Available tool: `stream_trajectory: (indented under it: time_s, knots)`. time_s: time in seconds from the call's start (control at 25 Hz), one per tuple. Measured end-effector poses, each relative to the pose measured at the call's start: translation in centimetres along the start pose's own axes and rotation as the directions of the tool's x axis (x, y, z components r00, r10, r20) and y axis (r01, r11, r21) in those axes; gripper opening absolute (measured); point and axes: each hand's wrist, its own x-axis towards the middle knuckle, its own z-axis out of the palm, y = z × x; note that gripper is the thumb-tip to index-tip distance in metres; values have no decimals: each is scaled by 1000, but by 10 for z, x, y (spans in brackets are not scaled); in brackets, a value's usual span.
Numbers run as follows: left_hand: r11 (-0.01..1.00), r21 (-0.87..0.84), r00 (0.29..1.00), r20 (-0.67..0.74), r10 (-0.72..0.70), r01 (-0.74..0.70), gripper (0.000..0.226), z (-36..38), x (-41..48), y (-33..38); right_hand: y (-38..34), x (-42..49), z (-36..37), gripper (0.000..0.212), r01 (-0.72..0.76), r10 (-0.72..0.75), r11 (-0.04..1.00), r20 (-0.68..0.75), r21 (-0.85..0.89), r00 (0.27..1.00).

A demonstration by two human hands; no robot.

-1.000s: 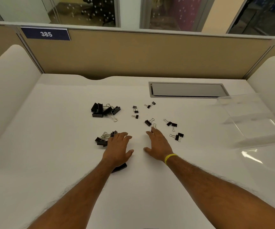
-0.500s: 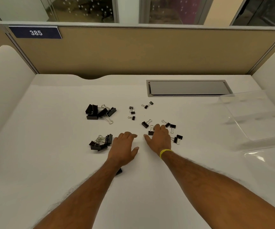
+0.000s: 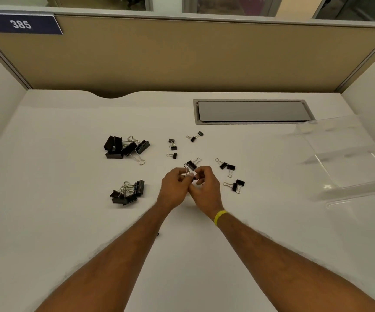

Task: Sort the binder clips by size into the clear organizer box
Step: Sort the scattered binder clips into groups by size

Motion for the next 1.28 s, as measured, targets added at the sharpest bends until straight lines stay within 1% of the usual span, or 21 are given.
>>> stream_trajectory:
  time_s: [0.12,0.16,0.2,0.24,0.32,0.36,0.4,0.44,0.52,0.56,0.64,0.72,0.8,0.88,0.96,1.04,1.12,1.2,1.28]
  knots:
    - [999,-31,998,-52,-39,38,17,-11,4,-3,0,4,-3,35,85,-82,996,130,-17,988]
    - [998,-38,997,-68,-44,42,17,-16,5,-4,1,7,-5,34,104,-94,993,146,-58,985]
    - [998,-46,995,-83,-48,44,17,-23,5,-5,2,12,-4,33,93,-78,988,127,-120,989]
    - [997,-59,994,-100,-50,44,17,-29,5,-4,3,20,-3,33,48,-34,980,77,-193,996]
    - [994,-96,990,-131,-60,48,17,-38,3,-7,2,40,1,37,-110,104,942,-34,-317,994]
    - [993,-110,988,-143,-65,49,17,-41,3,-9,0,49,4,42,-175,167,914,-52,-366,985]
    - [992,-118,987,-146,-68,51,18,-44,1,-11,-3,58,8,50,-204,212,879,-31,-432,977]
    - [991,-124,987,-143,-69,52,18,-46,0,-12,-7,65,12,56,-191,234,828,16,-528,972]
    - [991,-124,988,-138,-73,56,20,-48,-2,-16,-14,74,20,60,-76,228,699,120,-711,966]
    - [991,-120,988,-137,-77,61,21,-49,-3,-17,-16,77,24,55,-38,217,664,143,-747,966]
    - [991,-116,986,-141,-86,69,21,-51,-5,-20,-18,80,29,39,-24,198,668,146,-744,969]
    - [992,-108,986,-145,-86,70,21,-52,-8,-22,-15,80,30,22,-16,170,721,155,-693,973]
    - [993,-96,986,-146,-79,65,21,-56,-10,-20,-13,79,26,11,-30,152,802,156,-596,976]
    - [993,-110,987,-143,-68,52,21,-63,-11,-17,-12,75,20,6,-78,153,902,146,-424,977]
    - [990,-135,987,-151,-49,28,19,-72,-14,-15,-13,66,14,9,-153,191,964,168,-217,967]
    - [990,-136,985,-164,-42,20,18,-81,-18,-14,-17,50,13,16,-232,228,973,240,-14,943]
    - [993,-115,986,-158,-47,29,18,-85,-24,-15,-23,33,15,19,-300,234,940,338,161,912]
    - [994,-105,989,-138,-48,34,18,-86,-33,-18,-29,15,19,17,-358,229,891,403,280,886]
    - [994,-101,993,-114,-38,27,19,-86,-43,-22,-32,-1,23,16,-383,222,863,436,328,872]
